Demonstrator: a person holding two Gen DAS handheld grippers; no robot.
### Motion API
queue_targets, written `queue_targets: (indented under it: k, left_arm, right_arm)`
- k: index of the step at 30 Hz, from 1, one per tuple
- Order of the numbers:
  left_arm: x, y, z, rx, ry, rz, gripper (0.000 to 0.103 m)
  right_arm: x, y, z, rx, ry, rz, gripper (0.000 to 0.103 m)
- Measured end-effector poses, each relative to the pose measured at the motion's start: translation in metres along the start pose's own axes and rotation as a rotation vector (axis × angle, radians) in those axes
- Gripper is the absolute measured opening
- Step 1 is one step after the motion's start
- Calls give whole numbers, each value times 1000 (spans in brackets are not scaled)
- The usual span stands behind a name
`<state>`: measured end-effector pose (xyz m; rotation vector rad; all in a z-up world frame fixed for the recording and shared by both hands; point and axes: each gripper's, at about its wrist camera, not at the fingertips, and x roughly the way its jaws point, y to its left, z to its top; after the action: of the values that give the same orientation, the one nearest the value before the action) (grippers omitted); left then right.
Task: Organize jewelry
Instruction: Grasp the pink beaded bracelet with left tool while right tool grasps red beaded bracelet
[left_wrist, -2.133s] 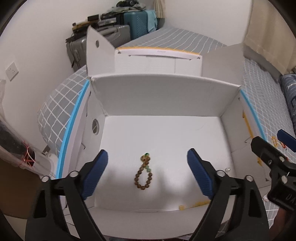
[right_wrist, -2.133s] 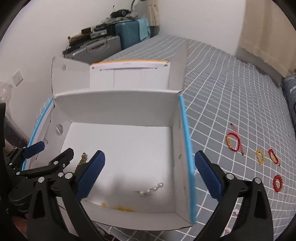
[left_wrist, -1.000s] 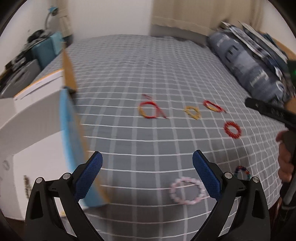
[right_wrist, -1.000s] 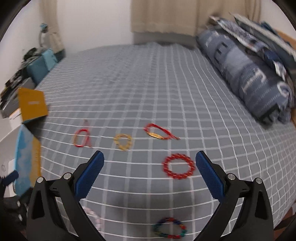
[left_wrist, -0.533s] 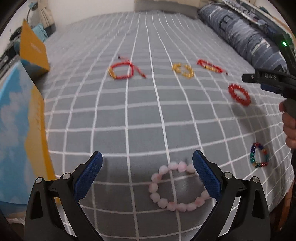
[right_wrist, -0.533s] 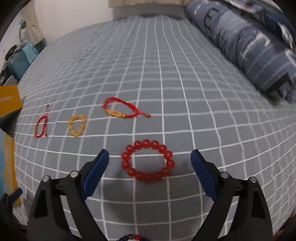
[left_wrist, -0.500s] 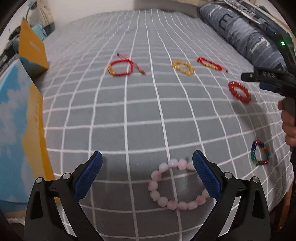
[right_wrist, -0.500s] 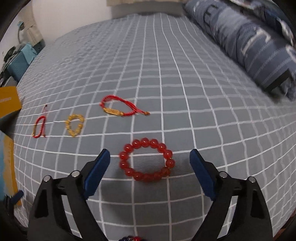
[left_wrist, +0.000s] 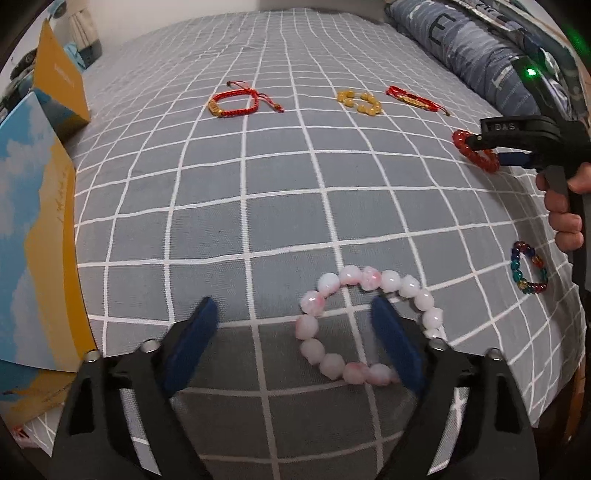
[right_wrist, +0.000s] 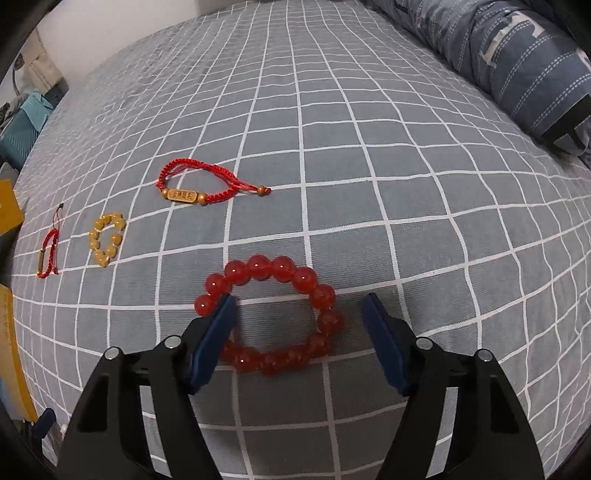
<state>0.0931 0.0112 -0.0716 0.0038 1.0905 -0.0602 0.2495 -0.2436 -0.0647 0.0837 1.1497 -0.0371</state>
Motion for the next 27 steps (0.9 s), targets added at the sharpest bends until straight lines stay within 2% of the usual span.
queue_targets:
  k: [1, 3, 4, 5, 6, 7, 8, 10, 21, 27]
  left_arm:
    - [-1, -1, 0, 10, 1, -3, 66]
    - [-3, -4, 0, 41, 4, -23, 42]
    - [-4, -4, 1, 41, 6, -27, 34]
    - [-5, -4, 1, 43, 11, -30, 20]
    - [-5, -4, 1, 47, 14, -31, 12]
    - [-5, -4, 2, 47, 16, -31, 11]
    - [-5, -2, 2, 42, 17, -36, 11]
    - [-6, -2, 2, 38, 17, -39, 11]
    - [-24, -4, 11, 51, 1, -64, 11]
    - [-38, -5, 24, 50, -6, -75, 11]
  right_arm:
    - [0, -1, 0, -3, 1, -10, 59]
    - [0, 0, 0, -10, -1, -30, 51]
    - [1, 1, 0, -12, 1, -43, 45]
    - [1, 1, 1, -10, 2, -47, 36]
    - [0, 0, 1, -7, 2, -52, 31]
    - [1, 0, 2, -4, 4, -53, 23]
    - [1, -2, 4, 0, 8, -56, 18]
    - [1, -4, 4, 6, 13, -54, 14]
    - [-13, -4, -3, 49, 11, -36, 13]
    - [-37, 2, -10, 44, -28, -2, 13]
